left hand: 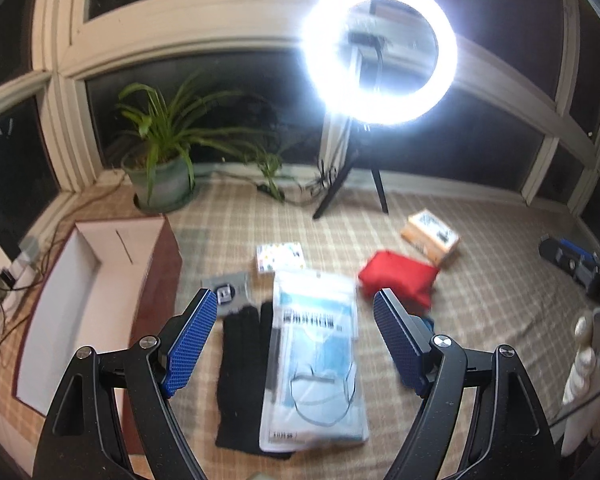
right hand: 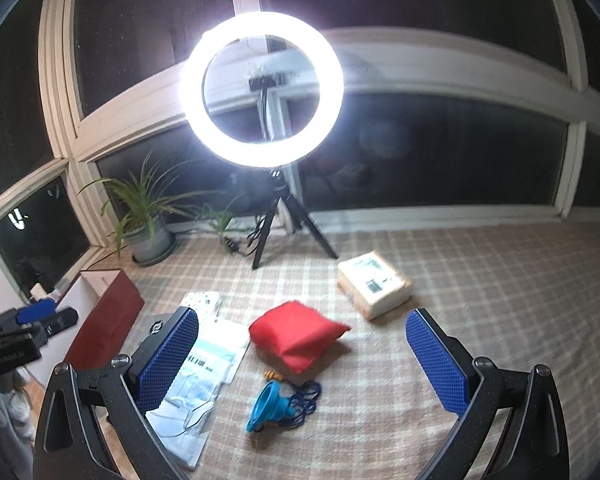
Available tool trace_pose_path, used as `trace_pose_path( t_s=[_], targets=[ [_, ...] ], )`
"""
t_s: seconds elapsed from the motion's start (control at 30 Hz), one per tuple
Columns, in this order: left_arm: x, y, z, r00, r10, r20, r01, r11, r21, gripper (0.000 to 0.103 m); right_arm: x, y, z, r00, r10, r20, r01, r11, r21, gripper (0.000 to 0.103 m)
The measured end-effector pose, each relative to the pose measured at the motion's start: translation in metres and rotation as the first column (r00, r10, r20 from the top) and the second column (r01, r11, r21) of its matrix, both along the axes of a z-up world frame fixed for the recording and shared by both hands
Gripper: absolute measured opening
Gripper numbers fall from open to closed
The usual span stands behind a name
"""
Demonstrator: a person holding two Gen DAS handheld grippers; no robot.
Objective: Organize soft objects
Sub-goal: 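Move the left tool to the red pouch and close on it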
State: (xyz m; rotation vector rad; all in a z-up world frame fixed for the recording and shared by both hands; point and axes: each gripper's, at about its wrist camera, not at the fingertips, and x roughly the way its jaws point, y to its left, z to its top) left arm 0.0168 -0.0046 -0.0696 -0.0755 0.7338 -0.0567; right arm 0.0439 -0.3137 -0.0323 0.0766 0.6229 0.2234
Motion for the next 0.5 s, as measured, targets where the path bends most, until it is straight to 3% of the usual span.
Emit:
trace_pose_path(
  t_s=[0.5],
  targets=[
    [0.013,-0.058,-0.042,0.979,-0.165,-0.12,0.158,0.985,-0.066,0.081,0.036,-0.036,-0.062,0.972,0.074,-0.224,-0.034,0.984,0.176,0.102]
  ],
)
